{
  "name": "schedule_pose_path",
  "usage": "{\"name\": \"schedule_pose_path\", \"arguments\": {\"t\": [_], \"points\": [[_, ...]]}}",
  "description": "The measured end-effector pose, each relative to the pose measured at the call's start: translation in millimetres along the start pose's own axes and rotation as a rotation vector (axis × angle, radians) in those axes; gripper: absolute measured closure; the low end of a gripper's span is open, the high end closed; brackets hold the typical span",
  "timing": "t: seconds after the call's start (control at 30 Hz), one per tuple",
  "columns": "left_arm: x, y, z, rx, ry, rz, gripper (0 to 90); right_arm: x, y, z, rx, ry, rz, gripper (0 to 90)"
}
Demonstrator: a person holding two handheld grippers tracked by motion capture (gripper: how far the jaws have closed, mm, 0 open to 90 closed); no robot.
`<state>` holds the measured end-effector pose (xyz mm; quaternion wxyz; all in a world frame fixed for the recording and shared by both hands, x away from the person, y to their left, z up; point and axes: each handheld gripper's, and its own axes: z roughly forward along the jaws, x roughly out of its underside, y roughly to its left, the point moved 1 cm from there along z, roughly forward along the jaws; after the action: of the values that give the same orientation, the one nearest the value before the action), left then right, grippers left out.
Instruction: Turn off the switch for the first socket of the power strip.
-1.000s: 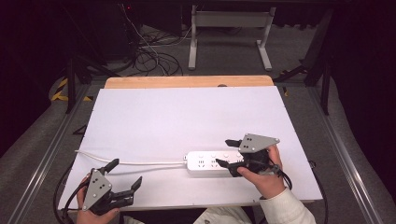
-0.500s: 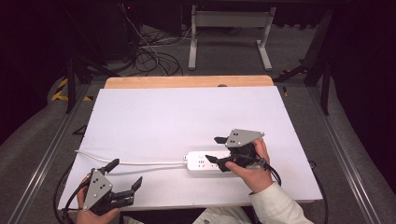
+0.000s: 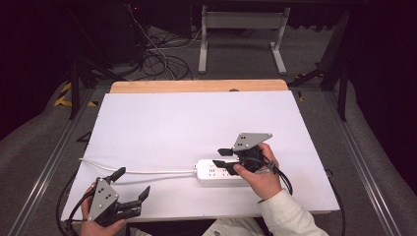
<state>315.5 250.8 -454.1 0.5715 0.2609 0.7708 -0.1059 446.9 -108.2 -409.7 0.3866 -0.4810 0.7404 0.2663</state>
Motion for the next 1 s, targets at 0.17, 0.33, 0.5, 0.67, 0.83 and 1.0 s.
{"name": "schedule_pose_path", "arguments": {"t": [0.17, 0.33, 0.5, 0.67, 0.83, 1.0], "points": [[0.0, 0.7, -0.2, -0.003, -0.001, 0.010, 10.4, -2.1, 0.2, 8.8, -0.016, 0.030, 0.006, 82.3], [0.3, 0.1, 0.0, -0.005, 0.001, 0.008, 10.5, -2.7, 0.7, 18.4, -0.030, 0.092, -0.018, 90.0], [0.4, 0.2, 0.2, -0.008, 0.004, 0.016, 10.5, -1.7, -1.4, 26.0, -0.012, 0.132, -0.016, 90.0], [0.5, 0.1, 0.4, -0.005, 0.006, 0.014, 10.5, 0.6, -5.1, 33.5, -0.010, 0.163, -0.001, 90.0], [0.6, 0.2, 0.5, -0.004, 0.007, 0.016, 10.5, 3.6, -7.4, 42.0, -0.006, 0.196, -0.005, 90.0], [0.7, 0.3, 0.7, -0.004, 0.013, 0.024, 10.5, 5.3, -9.0, 48.9, 0.004, 0.218, -0.008, 90.0]]}}
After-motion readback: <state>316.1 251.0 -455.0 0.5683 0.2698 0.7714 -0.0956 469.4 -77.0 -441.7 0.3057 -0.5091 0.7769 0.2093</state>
